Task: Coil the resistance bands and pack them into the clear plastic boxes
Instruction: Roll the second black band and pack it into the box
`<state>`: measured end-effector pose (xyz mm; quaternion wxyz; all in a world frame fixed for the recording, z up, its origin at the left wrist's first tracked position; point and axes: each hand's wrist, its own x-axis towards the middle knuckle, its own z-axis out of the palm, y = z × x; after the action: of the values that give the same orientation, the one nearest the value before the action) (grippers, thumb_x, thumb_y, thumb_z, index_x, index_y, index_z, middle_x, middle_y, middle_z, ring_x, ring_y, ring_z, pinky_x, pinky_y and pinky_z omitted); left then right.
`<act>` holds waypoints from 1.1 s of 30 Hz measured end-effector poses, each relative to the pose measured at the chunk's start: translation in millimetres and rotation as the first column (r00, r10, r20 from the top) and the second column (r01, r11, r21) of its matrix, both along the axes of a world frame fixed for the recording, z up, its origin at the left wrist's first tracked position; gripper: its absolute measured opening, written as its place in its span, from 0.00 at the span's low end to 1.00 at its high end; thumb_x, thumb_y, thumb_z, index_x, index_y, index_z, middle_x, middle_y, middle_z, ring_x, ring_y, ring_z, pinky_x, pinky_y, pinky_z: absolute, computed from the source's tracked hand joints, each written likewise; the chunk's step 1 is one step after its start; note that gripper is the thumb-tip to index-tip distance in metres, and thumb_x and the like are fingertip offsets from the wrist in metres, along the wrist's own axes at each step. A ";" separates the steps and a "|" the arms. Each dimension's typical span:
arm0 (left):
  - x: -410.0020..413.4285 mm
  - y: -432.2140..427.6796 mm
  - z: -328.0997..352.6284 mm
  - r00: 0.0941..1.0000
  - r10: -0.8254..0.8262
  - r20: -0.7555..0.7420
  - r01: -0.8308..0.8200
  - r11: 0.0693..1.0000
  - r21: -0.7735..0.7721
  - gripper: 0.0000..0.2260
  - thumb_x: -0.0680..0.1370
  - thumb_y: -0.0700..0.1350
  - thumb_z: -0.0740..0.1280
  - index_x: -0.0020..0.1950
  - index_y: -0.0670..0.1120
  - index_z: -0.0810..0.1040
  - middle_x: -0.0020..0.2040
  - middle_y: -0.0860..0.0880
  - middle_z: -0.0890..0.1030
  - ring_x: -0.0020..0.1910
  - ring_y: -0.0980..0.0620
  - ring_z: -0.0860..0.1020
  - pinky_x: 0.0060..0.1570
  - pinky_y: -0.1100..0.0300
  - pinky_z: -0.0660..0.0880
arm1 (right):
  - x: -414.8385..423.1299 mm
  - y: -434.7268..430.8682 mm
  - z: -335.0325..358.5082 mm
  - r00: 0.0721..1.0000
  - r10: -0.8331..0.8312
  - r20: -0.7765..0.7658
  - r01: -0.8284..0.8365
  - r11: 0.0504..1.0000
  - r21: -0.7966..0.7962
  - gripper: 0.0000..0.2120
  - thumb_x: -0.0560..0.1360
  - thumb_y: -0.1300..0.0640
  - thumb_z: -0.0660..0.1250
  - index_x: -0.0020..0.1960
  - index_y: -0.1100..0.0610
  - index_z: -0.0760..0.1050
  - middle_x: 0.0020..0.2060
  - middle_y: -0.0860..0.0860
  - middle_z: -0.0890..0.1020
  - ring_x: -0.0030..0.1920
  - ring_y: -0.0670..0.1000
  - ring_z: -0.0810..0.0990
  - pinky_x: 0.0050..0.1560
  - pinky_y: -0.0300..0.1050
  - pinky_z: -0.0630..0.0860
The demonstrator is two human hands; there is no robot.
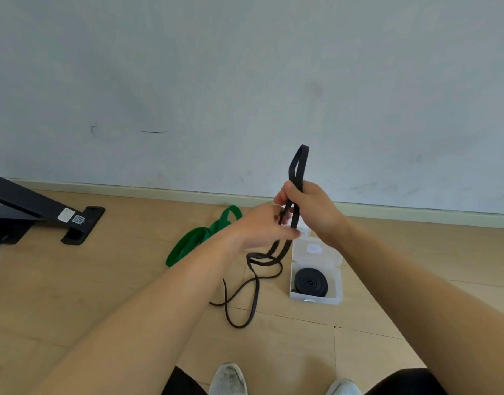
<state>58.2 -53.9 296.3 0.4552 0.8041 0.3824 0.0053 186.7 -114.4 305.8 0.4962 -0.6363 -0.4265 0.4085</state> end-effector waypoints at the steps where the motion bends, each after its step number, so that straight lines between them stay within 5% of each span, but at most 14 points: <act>1: -3.8 2.7 7.3 0.990 0.100 0.099 -0.088 0.988 -0.124 0.05 0.79 0.50 0.66 0.50 0.51 0.79 0.50 0.50 0.83 0.54 0.50 0.79 0.53 0.58 0.72 | 1.0 -1.6 0.9 0.998 0.047 0.051 -0.047 0.999 0.008 0.18 0.86 0.53 0.56 0.40 0.57 0.74 0.40 0.53 0.79 0.43 0.51 0.77 0.52 0.48 0.76; 4: -19.2 19.4 21.4 0.791 0.529 0.307 -0.297 0.772 -0.562 0.20 0.80 0.57 0.60 0.64 0.46 0.78 0.55 0.47 0.86 0.61 0.46 0.81 0.65 0.48 0.72 | 8.0 -9.0 4.7 0.970 0.225 0.091 -0.228 0.974 0.019 0.17 0.86 0.55 0.56 0.40 0.58 0.72 0.35 0.52 0.77 0.39 0.48 0.77 0.48 0.41 0.76; 7: -21.6 24.4 27.5 0.730 0.588 0.348 -0.269 0.715 -0.645 0.31 0.78 0.68 0.60 0.68 0.45 0.74 0.58 0.45 0.85 0.60 0.46 0.81 0.60 0.50 0.74 | 8.9 -14.6 7.2 0.918 0.369 0.143 -0.370 0.929 -0.024 0.16 0.86 0.57 0.57 0.40 0.59 0.71 0.33 0.53 0.74 0.37 0.50 0.76 0.43 0.34 0.75; 13: -3.5 8.2 40.9 0.637 0.584 0.503 -0.373 0.805 -0.462 0.13 0.82 0.53 0.67 0.60 0.47 0.78 0.53 0.46 0.87 0.46 0.49 0.82 0.49 0.52 0.80 | 5.3 -13.3 -9.5 0.825 0.502 0.259 -0.462 0.864 -0.201 0.15 0.82 0.46 0.60 0.43 0.54 0.74 0.35 0.51 0.79 0.40 0.50 0.77 0.52 0.52 0.74; 16: -4.7 5.4 45.1 0.664 0.506 0.551 -0.379 0.862 -0.335 0.11 0.82 0.50 0.67 0.62 0.47 0.79 0.51 0.49 0.87 0.50 0.49 0.85 0.48 0.54 0.82 | 3.9 -18.1 -11.4 0.903 0.403 0.149 -0.376 0.909 -0.178 0.08 0.81 0.51 0.66 0.55 0.55 0.74 0.43 0.53 0.84 0.45 0.53 0.82 0.58 0.53 0.79; 20: -3.2 -0.2 52.0 0.681 0.426 0.596 -0.340 0.904 -0.258 0.10 0.80 0.45 0.70 0.61 0.46 0.81 0.53 0.47 0.86 0.52 0.50 0.85 0.50 0.54 0.84 | 6.5 -17.8 1.1 0.977 0.209 -0.036 -0.210 0.977 -0.022 0.16 0.80 0.45 0.65 0.60 0.56 0.76 0.52 0.55 0.85 0.55 0.52 0.84 0.64 0.55 0.76; 22: -1.3 -1.4 53.7 0.693 0.401 0.599 -0.358 0.913 -0.197 0.10 0.79 0.46 0.72 0.59 0.49 0.83 0.53 0.51 0.86 0.52 0.56 0.84 0.51 0.56 0.82 | 8.3 -16.0 8.4 0.968 0.163 -0.193 -0.158 0.987 0.040 0.23 0.82 0.42 0.57 0.61 0.60 0.76 0.48 0.56 0.85 0.53 0.52 0.83 0.62 0.54 0.76; 24: -1.1 -1.3 56.5 0.704 0.397 0.589 -0.398 0.907 -0.135 0.09 0.78 0.47 0.73 0.58 0.51 0.84 0.50 0.57 0.85 0.49 0.62 0.82 0.47 0.63 0.79 | 6.6 -15.6 13.1 0.981 0.122 -0.149 -0.111 0.991 0.080 0.20 0.85 0.46 0.54 0.59 0.60 0.76 0.41 0.55 0.82 0.47 0.52 0.81 0.57 0.51 0.77; 27: -2.1 1.7 59.9 0.672 0.422 0.608 -0.431 0.891 -0.143 0.11 0.76 0.46 0.75 0.58 0.51 0.83 0.48 0.54 0.83 0.47 0.58 0.82 0.39 0.66 0.77 | 2.7 -15.3 12.1 0.995 0.089 -0.044 -0.083 0.989 0.120 0.12 0.86 0.52 0.56 0.50 0.56 0.74 0.37 0.53 0.79 0.40 0.51 0.76 0.50 0.52 0.74; 33: -9.0 7.2 60.6 0.676 0.428 0.600 -0.449 0.885 -0.126 0.05 0.77 0.44 0.74 0.52 0.47 0.85 0.45 0.47 0.87 0.43 0.50 0.86 0.45 0.59 0.82 | 6.7 -17.5 11.0 0.993 0.081 -0.088 -0.075 0.995 0.070 0.13 0.86 0.59 0.55 0.47 0.60 0.75 0.37 0.53 0.81 0.39 0.53 0.78 0.50 0.53 0.76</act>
<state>49.2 -46.7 356.9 0.5263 0.6499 0.3951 0.3801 193.5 -131.9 316.8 0.5197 -0.5830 -0.4414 0.4418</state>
